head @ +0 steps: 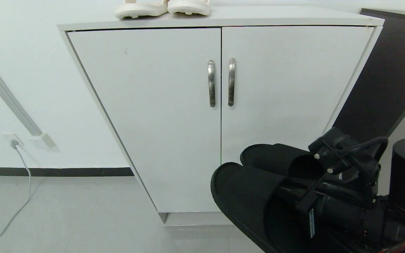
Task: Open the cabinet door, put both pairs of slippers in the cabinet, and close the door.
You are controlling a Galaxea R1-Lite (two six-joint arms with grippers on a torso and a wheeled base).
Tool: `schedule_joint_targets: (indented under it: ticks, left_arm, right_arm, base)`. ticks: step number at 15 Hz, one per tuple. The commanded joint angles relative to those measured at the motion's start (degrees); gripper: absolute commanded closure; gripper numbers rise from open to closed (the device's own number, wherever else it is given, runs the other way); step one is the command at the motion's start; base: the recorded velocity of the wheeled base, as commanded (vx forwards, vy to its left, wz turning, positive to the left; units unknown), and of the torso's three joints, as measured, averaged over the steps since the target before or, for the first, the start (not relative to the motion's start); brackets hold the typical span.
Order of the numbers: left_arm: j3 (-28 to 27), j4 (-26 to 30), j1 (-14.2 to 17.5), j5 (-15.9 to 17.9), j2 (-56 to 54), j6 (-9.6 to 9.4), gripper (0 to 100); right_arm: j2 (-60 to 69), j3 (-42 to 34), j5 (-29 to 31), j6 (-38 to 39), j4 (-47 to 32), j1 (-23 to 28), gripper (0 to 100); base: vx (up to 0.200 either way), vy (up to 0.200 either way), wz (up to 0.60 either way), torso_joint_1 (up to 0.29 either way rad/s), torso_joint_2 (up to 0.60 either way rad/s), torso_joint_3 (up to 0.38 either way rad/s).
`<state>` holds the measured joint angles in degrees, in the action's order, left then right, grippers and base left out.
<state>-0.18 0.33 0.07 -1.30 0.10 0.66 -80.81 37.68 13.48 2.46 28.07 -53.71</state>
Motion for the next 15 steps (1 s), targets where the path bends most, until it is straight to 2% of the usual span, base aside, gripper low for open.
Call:
schedule_joint_targets:
  ticks: [1, 4, 6, 8, 9, 10, 11, 12, 13, 15]
  left_arm:
    - [0.01, 0.02, 0.01, -0.01, -0.01, -0.04, 0]
    - [0.01, 0.02, 0.1, -1.77, 0.08, -0.04, 0]
    - [-0.26, -0.07, 0.19, -2.56, 0.43, -1.63, 0]
    - [-1.75, -0.07, 0.28, -2.83, 0.87, -1.8, 0]
    - [-8.69, 0.46, 0.01, -2.83, 3.86, -0.57, 0]
    - [-12.74, 1.08, 0.01, -2.39, 7.2, -0.22, 0]
    - [-13.44, 0.9, -0.07, -1.16, 10.8, -1.01, 0]
    - [-13.35, 0.81, -0.07, 2.27, 14.49, -2.15, 0]
    - [-13.53, 0.55, -0.07, 5.87, 17.48, -2.24, 0]
    - [-13.79, -2.7, -0.07, 10.8, 21.96, -2.15, 0]
  right_arm:
    - [0.13, -0.06, -0.04, 0.0, 0.05, -0.08, 100]
    - [0.04, -0.59, -0.04, 0.0, 0.05, -0.17, 100]
    - [0.22, -1.12, -0.04, -0.09, -0.04, -0.17, 100]
    - [0.22, -1.12, -0.04, -0.09, 0.14, -0.25, 100]
    - [0.22, -1.21, -0.04, -0.09, 0.4, -0.25, 100]
    - [0.13, -1.21, -0.04, -0.09, 0.4, -0.25, 100]
    - [0.04, -1.21, -0.04, -0.18, 0.58, -0.34, 100]
    - [0.13, -1.29, -0.04, -0.18, 0.67, -0.34, 100]
    - [0.22, -1.56, -0.04, -0.09, 0.75, -0.34, 100]
    - [0.22, -1.65, -0.04, -0.18, 0.75, -0.34, 100]
  base:
    - [0.0, 0.0, 0.0, 0.0, 0.0, 0.0]
    - [0.0, 0.0, 0.0, 0.0, 0.0, 0.0]
    - [0.0, 0.0, 0.0, 0.0, 0.0, 0.0]
    - [0.0, 0.0, 0.0, 0.0, 0.0, 0.0]
    - [0.0, 0.0, 0.0, 0.0, 0.0, 0.0]
    - [0.0, 0.0, 0.0, 0.0, 0.0, 0.0]
    - [0.0, 0.0, 0.0, 0.0, 0.0, 0.0]
    - [0.0, 0.0, 0.0, 0.0, 0.0, 0.0]
    - [0.0, 0.0, 0.0, 0.0, 0.0, 0.0]
    - [0.0, 0.0, 0.0, 0.0, 0.0, 0.0]
